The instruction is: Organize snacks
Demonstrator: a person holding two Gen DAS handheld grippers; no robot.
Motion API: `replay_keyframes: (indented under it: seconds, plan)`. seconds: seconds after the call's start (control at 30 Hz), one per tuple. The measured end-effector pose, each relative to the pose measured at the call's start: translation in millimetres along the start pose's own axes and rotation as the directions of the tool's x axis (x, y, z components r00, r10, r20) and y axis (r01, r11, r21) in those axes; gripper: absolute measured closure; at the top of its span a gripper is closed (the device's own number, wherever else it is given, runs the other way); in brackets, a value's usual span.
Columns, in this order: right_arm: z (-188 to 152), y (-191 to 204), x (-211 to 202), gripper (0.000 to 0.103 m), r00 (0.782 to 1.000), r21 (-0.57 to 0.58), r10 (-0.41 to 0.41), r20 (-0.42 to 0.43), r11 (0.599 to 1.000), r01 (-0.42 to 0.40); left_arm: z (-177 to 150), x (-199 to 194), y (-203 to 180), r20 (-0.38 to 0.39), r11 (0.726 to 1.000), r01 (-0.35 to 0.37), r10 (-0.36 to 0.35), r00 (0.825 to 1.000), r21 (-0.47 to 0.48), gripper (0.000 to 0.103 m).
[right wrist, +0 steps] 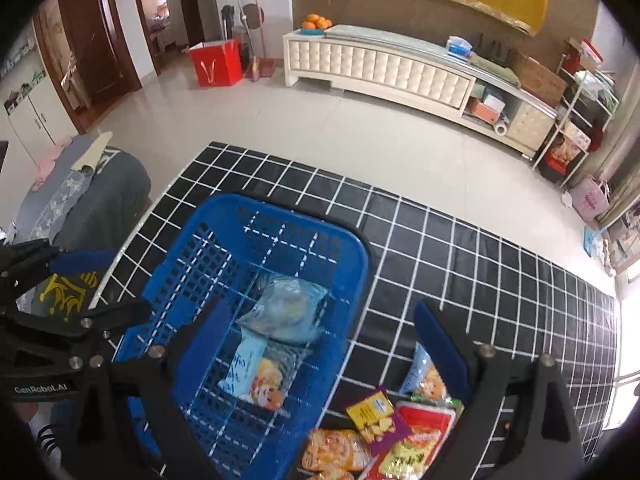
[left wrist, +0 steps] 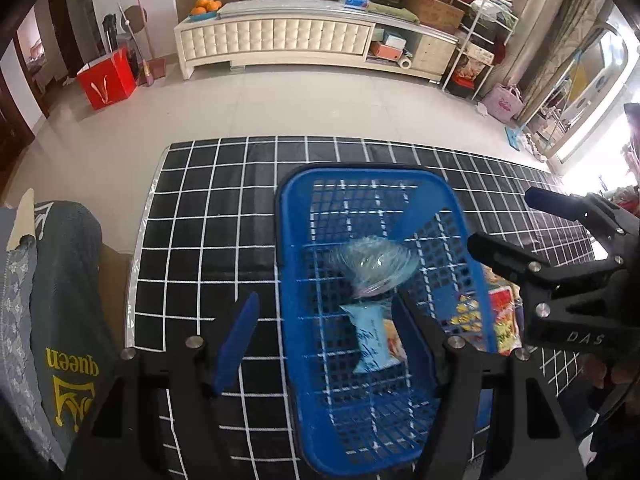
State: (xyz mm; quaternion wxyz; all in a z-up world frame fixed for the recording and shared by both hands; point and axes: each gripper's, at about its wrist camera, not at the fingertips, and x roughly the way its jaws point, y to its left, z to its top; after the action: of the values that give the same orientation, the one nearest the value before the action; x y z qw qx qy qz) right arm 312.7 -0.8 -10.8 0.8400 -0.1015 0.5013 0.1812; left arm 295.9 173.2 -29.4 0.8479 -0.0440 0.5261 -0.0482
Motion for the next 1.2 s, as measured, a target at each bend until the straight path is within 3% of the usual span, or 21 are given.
replay_keyframes:
  seconds: [0.33, 0.63, 0.87, 1.2]
  plan:
    - [-35.7, -31.9, -56.8, 0.007, 0.999, 0.064, -0.01, 0.054, 0.998, 0.006, -14.6, -43.1, -52.8, 0.042, 0.999, 0.016, -0.018, 0.999, 0.044, 0.036]
    - [-80.8, -75.5, -84.7, 0.007, 0.999, 0.145, -0.026, 0.047, 0.989, 0.019, -31.8, -53.1, -122.0, 0.052, 0.99, 0.021, -0.028, 0.998, 0.138, 0.036]
    - [-127.4, -118.2, -89.1, 0.007, 0.999, 0.221, -0.035, 0.003, 0.975, 0.034, -48.7, -39.5, -177.1, 0.044, 0.979, 0.059, -0.069, 0.997, 0.196, 0.036]
    - [-189.2, -173.7, -80.8, 0.007, 0.997, 0.303, -0.052, -0.059, 0.95, 0.068, -83.6, 17.1, -240.9, -0.077, 0.967, 0.104, -0.088, 0.993, 0.234, 0.036]
